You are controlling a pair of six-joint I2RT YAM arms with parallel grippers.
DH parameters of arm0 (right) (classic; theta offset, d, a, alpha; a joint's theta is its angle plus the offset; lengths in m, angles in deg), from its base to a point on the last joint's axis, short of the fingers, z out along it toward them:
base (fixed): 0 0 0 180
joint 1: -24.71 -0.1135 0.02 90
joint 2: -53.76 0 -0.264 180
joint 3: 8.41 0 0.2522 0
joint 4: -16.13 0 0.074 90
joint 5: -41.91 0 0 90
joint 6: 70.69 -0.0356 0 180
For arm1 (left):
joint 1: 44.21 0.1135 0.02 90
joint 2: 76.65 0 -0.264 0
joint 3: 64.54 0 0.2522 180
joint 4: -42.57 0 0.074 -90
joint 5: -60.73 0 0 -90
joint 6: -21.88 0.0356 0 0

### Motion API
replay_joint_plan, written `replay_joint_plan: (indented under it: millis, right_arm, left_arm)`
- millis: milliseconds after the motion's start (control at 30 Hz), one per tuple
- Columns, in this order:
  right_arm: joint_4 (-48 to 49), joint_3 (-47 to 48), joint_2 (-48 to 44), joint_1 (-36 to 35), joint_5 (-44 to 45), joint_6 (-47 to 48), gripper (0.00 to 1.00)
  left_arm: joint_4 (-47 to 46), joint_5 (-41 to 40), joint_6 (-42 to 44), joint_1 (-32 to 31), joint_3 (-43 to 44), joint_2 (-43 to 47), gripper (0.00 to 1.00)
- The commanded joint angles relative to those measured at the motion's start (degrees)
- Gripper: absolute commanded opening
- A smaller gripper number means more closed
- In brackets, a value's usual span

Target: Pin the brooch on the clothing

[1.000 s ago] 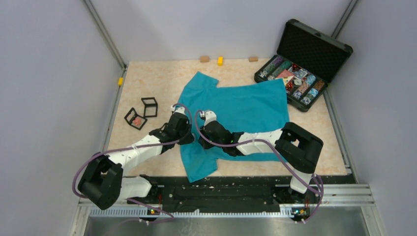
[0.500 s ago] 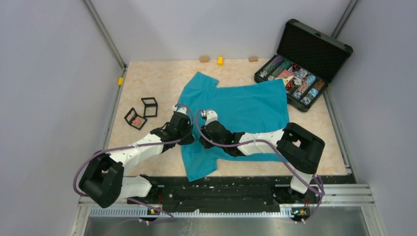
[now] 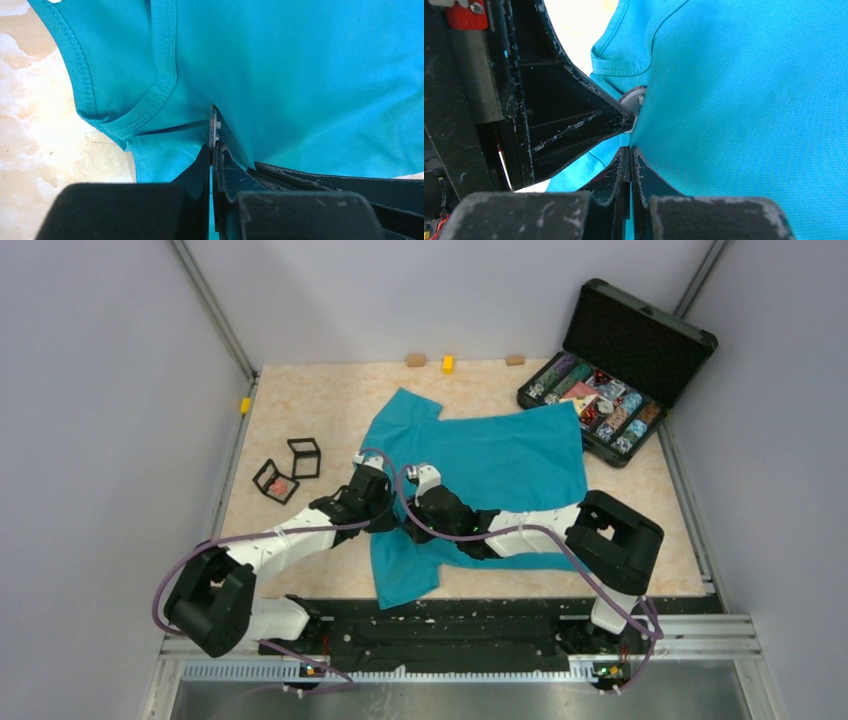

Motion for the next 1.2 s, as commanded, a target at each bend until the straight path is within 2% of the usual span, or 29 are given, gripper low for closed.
replay_joint_plan:
  millis: [0, 300, 1167]
  right_arm:
    - [1.9, 1.7, 0.8, -0.5, -2.9, 0.7, 0.0]
    - [1.7, 2.2, 2.6, -0.5, -4.6, 0.3, 0.0]
    - [3.1, 2.1, 4.1, -0.5, -8.0, 0.3, 0.0]
  left_arm:
    - [-2.9, -0.4, -1.4, -0.2, -0.2, 2.4, 0.0]
    - [-5.7, -1.4, -5.3, -0.2, -3.2, 6.1, 0.0]
    - [-9.3, -2.2, -7.9, -0.1, -6.5, 11.7, 0.0]
